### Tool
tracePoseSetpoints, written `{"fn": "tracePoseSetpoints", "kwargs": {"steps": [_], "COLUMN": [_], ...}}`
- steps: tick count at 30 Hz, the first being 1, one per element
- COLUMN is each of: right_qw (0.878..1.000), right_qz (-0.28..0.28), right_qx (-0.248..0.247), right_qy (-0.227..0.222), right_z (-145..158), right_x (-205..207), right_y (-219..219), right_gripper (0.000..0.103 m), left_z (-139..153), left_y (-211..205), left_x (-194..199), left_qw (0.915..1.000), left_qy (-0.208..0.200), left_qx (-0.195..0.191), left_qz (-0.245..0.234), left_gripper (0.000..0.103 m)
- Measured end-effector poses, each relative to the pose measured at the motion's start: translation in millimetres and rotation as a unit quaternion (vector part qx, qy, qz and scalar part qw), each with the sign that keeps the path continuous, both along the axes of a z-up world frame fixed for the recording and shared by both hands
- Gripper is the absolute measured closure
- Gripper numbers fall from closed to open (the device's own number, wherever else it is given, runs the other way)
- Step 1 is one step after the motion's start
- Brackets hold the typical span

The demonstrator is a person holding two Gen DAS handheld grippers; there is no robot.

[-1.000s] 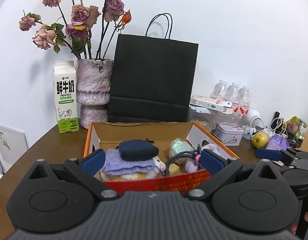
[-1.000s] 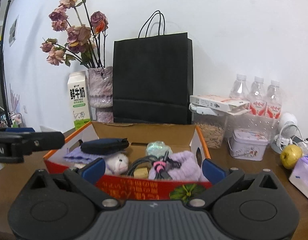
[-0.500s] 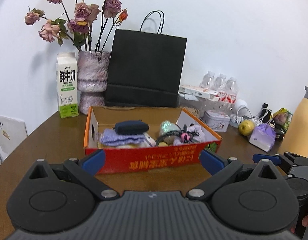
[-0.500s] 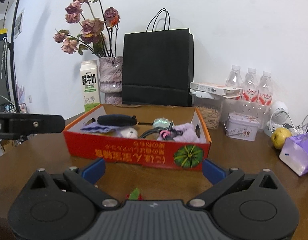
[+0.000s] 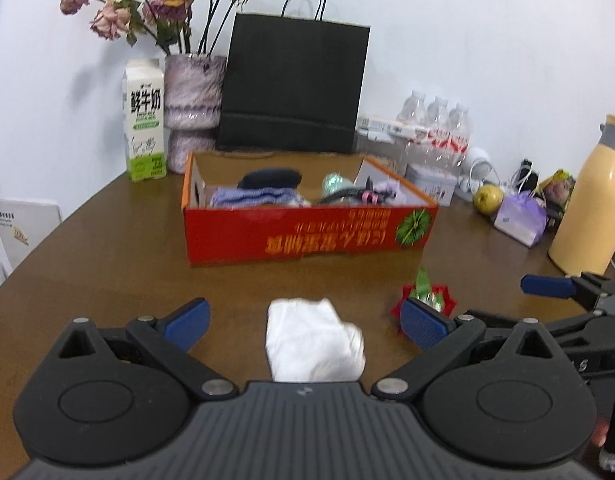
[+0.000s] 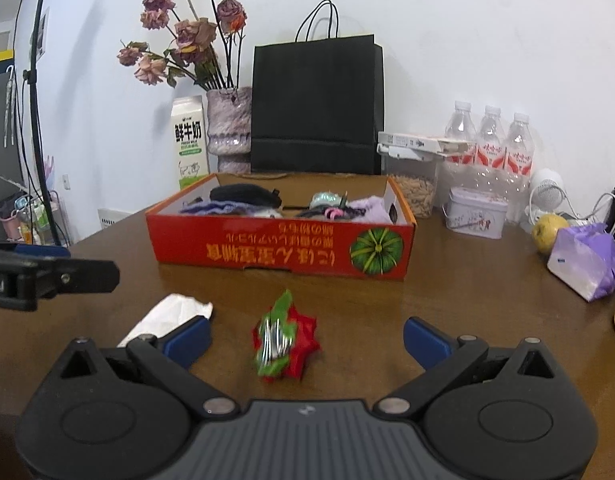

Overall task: Organize objects
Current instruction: 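Withdraw both grippers toward the white cloth and red-green gift bow, then grasp the white cloth with the left gripper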

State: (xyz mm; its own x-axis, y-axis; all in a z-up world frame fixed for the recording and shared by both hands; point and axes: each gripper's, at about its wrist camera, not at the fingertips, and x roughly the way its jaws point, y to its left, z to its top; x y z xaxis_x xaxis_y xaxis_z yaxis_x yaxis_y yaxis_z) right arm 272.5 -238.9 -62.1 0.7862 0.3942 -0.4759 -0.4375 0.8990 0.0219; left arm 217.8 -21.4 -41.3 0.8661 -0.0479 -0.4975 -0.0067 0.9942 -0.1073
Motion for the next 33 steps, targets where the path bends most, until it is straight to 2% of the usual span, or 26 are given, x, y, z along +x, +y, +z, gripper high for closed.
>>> {"fn": "tracePoseSetpoints", "kwargs": {"steps": [8, 20, 26, 33], "right_qw": [1.0, 0.999, 0.999, 0.998], "right_qz": [-0.001, -0.019, -0.031, -0.049], "right_qx": [-0.007, -0.011, -0.001, 0.007], "right_qy": [0.013, 0.025, 0.029, 0.037], "right_z": [-14.9, -30.5, -31.4, -32.8], "right_x": [-15.9, -23.2, -20.0, -14.1], "right_y": [-7.2, -16.7, -21.6, -26.5], "right_gripper": [0.0, 0.0, 0.0, 0.0], "left_z": [-16.7, -26.9, -33.1, -40.5], "left_y": [0.9, -8.3, -12.7, -23.0], "left_x": [-12.1, -23.0, -12.5, 13.0], "left_qw": [0.9996, 0.9983, 0.9967, 0.9948], "left_qy": [0.023, 0.048, 0.065, 0.087], "left_qx": [0.012, 0.027, 0.036, 0.051], "left_qz": [0.002, 0.019, 0.033, 0.014], "left_gripper": [0.0, 0.0, 0.0, 0.0]}}
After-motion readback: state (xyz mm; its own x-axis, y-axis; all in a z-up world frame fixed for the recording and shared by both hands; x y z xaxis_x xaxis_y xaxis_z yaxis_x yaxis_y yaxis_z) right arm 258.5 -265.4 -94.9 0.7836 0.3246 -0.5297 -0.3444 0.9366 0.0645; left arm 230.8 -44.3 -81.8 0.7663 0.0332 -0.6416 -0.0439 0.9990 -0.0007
